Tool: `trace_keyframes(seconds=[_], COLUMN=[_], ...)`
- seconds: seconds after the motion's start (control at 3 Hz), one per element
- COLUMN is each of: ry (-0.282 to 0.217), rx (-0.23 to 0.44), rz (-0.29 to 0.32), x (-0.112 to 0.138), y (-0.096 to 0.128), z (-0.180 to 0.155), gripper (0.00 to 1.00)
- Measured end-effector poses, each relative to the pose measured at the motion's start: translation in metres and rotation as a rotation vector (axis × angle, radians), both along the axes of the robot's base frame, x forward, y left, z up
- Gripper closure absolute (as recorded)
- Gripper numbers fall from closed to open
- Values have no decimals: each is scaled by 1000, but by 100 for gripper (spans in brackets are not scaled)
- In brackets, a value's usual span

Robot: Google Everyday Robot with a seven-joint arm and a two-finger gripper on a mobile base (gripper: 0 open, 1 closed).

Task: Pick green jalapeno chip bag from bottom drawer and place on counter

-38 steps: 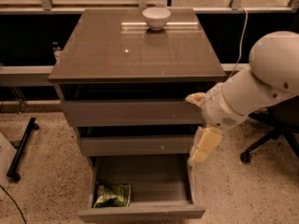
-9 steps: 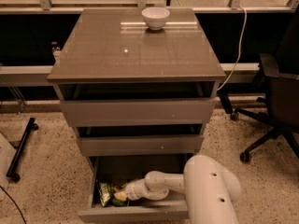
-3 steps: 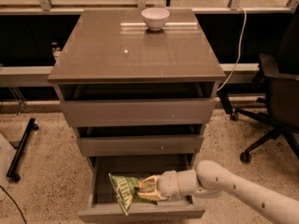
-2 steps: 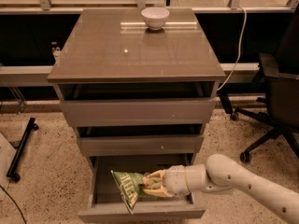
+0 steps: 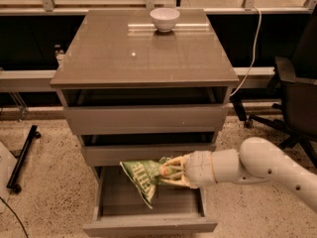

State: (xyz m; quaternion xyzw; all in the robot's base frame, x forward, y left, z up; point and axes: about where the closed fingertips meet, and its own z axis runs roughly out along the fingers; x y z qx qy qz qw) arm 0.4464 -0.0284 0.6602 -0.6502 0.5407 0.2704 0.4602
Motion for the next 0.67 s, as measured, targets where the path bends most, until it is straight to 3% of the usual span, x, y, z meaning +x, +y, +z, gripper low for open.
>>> trace_keyframes(seconds=[0.33, 0.67], ry=[-153, -153], rx=[-53, -53], rz=[30, 30], x=[19, 19], y=[-2, -2], z=[61, 61], gripper=[100, 100])
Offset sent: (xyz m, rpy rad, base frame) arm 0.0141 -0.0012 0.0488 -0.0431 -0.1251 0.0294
